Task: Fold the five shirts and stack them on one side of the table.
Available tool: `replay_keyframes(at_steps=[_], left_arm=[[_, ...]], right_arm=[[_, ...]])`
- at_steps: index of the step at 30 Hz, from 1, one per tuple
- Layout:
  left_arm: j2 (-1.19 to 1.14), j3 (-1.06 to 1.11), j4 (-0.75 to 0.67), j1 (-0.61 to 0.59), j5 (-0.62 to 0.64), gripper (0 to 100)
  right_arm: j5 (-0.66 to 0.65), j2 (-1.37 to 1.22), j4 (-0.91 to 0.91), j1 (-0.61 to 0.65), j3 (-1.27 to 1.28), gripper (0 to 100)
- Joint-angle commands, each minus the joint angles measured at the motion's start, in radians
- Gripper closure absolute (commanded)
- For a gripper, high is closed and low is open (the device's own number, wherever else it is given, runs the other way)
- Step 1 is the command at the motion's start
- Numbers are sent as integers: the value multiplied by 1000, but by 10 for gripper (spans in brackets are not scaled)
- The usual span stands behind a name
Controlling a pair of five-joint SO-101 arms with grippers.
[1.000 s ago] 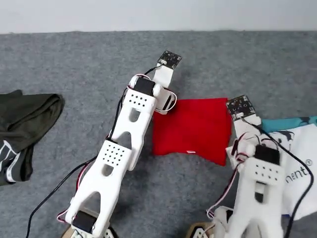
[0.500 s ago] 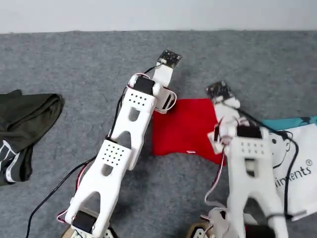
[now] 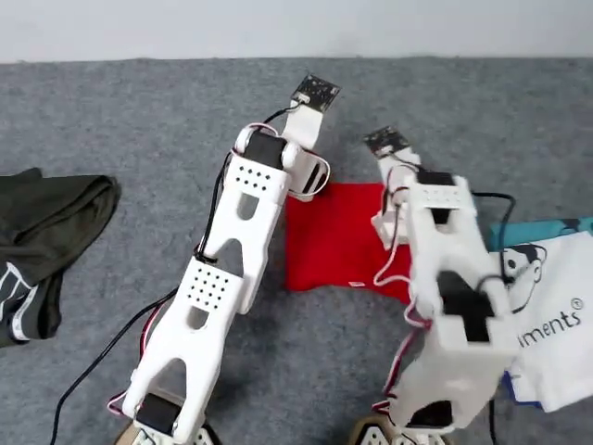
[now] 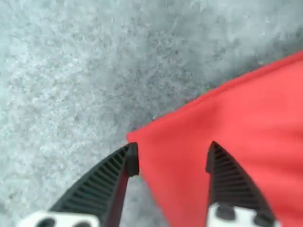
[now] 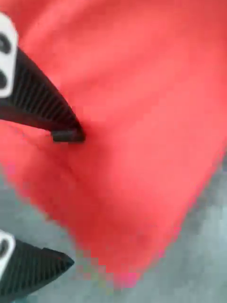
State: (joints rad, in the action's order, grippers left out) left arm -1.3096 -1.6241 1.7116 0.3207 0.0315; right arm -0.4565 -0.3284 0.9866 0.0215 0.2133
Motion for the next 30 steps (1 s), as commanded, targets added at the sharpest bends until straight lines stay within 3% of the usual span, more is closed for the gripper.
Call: replay_keyframes(at_steps=[1, 5, 9, 11, 15, 21, 30], left_arm=[[109, -56, 9, 14, -15, 764], [169, -56, 40, 14, -15, 764], [204, -56, 40, 11, -14, 764], [212, -54, 40, 8, -14, 764], [215, -54, 40, 6, -14, 764], [215, -54, 41, 6, -14, 764], [213, -54, 41, 8, -14, 765]], right_arm=[[11, -134, -31, 25, -91, 641], [3, -186, 16, 31, -181, 761], [9, -196, 16, 28, -184, 998], [9, -194, 22, 24, -184, 955], [12, -148, 24, 24, -184, 984], [117, 116, 116, 4, -184, 989], [153, 607, 236, -205, -181, 989]])
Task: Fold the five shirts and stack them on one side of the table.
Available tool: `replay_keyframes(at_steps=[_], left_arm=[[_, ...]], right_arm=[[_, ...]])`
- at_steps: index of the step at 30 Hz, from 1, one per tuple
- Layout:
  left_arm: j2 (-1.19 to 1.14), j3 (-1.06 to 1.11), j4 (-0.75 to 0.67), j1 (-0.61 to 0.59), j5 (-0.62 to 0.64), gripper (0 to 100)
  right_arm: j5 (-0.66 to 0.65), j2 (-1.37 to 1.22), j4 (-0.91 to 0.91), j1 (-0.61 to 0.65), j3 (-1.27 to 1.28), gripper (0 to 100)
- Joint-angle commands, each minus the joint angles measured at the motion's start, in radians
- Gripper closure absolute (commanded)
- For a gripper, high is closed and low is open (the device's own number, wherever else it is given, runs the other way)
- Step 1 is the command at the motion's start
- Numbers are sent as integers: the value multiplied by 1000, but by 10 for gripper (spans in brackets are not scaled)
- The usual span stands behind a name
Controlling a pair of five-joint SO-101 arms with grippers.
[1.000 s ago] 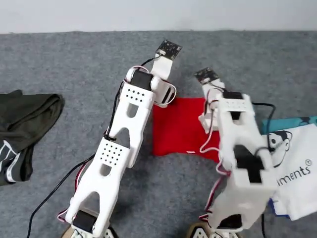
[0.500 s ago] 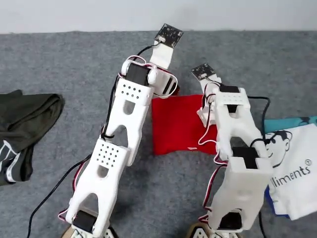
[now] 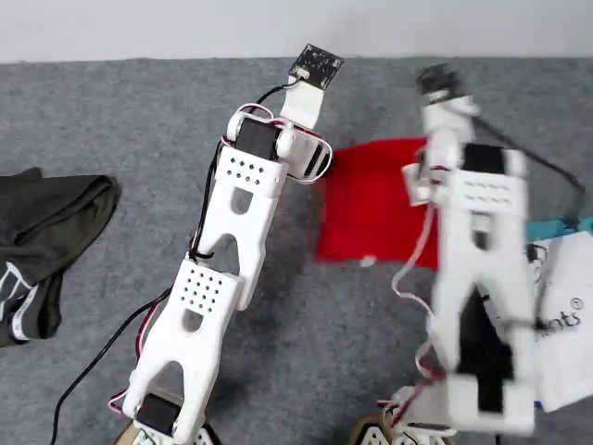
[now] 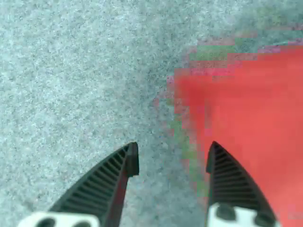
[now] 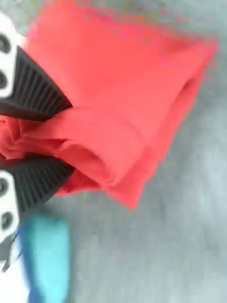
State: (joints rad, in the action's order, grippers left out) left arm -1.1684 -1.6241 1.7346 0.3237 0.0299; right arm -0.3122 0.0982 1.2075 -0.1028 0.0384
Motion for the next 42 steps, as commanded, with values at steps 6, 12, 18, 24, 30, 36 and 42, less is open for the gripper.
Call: replay_keyframes(at_steps=[6, 12, 18, 24, 30, 36, 42], left_arm=[[72, -54, 18, 11, -12, 765], [71, -53, 18, 9, -12, 765], [26, -51, 18, 9, -11, 765], [-80, -53, 18, 14, -11, 765], [-167, -53, 18, 32, -11, 765], [-284, -53, 18, 57, -15, 764], [-304, -54, 18, 69, -15, 764]], right_arm=[[9, 302, 170, -318, -3, 989], [-29, 305, 137, -587, 153, 989], [-69, 312, 10, -782, 402, 989], [-81, 312, -74, -964, 454, 983], [-95, 311, -45, -984, 450, 823], [-66, 395, 24, -984, 436, 615], [-66, 680, 97, -977, 437, 615]])
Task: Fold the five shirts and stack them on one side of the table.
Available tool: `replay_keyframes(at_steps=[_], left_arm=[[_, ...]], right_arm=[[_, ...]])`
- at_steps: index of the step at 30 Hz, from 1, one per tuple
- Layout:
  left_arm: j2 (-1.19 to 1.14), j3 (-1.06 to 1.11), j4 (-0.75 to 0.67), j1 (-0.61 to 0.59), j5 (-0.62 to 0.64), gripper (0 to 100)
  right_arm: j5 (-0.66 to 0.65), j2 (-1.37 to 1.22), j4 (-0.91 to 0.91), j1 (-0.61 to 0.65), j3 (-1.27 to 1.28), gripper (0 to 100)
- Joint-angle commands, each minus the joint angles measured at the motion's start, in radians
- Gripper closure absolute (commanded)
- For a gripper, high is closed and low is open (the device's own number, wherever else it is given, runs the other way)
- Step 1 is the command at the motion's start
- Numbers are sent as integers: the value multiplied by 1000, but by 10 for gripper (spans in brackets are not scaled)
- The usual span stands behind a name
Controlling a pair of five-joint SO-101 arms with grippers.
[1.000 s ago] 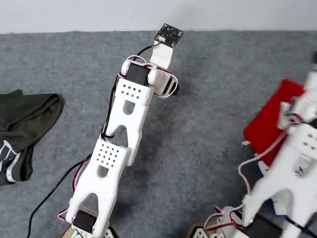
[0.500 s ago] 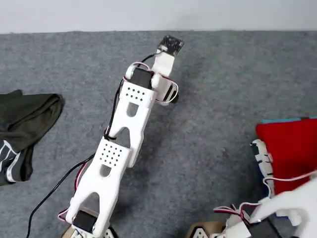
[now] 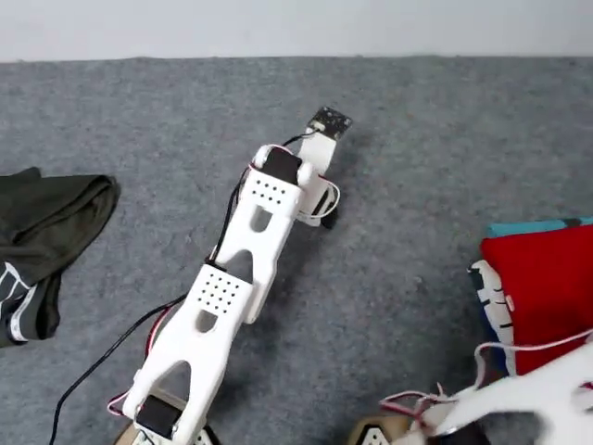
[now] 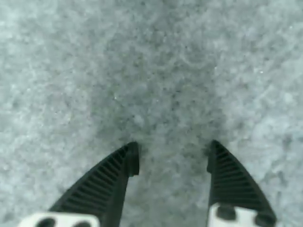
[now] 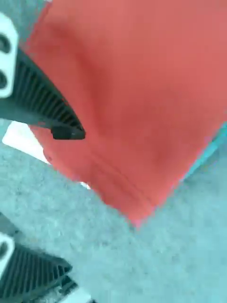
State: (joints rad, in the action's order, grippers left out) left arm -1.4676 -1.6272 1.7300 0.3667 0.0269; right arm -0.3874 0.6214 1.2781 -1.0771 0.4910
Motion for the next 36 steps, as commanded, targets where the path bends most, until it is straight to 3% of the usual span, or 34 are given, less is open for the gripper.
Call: replay_keyframes(at_steps=[1, 6, 18, 36], left_arm=[[-5, -51, 23, 28, -12, 764], [-5, -51, 23, 28, -12, 764], [-5, -51, 23, 28, -12, 764], [-5, -51, 23, 28, -12, 764]], right_arm=[[6, 213, 30, -2, -14, 615], [5, 415, 53, 44, 17, 615], [-54, 499, 170, 406, 121, 615], [-60, 490, 170, 484, 169, 615]])
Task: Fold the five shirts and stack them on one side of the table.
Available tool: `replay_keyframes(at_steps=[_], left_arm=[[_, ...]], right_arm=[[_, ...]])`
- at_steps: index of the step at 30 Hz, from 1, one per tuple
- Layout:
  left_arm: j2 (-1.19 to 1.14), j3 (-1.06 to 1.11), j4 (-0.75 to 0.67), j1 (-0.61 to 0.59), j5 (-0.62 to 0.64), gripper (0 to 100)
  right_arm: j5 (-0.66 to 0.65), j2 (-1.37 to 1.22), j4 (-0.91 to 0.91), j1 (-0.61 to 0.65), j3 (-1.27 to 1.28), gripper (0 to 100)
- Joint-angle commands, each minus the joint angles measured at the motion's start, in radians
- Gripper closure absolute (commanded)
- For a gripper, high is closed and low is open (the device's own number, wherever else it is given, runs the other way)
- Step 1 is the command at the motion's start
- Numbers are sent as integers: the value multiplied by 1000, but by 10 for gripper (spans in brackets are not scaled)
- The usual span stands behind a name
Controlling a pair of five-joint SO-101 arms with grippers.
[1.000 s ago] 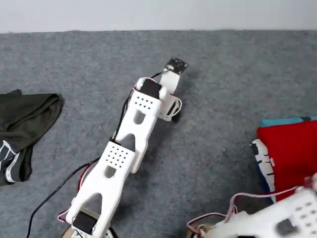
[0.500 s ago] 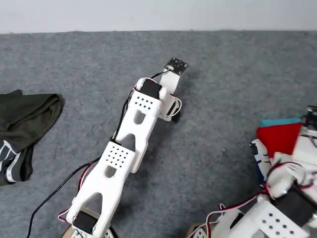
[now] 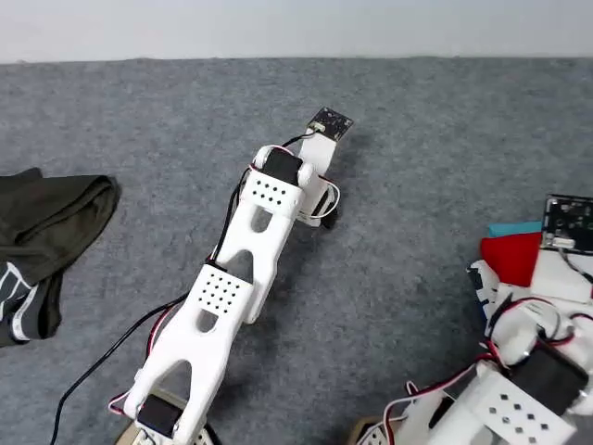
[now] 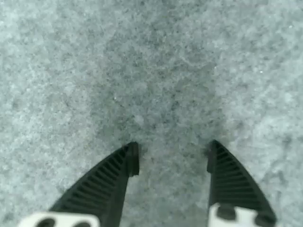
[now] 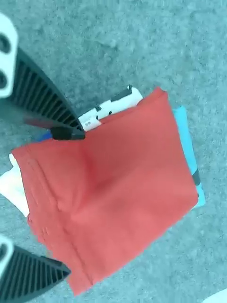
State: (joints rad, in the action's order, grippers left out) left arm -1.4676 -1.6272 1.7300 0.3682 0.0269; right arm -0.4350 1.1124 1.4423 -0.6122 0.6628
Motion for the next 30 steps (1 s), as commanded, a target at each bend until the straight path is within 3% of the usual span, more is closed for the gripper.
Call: replay_keyframes(at_steps=[1, 30], left_arm=[[-5, -51, 23, 26, -12, 764], [-3, -51, 23, 29, -9, 764]], right_arm=[[-12, -1, 5, 19, -3, 615], [-91, 8, 96, 19, 0, 615]])
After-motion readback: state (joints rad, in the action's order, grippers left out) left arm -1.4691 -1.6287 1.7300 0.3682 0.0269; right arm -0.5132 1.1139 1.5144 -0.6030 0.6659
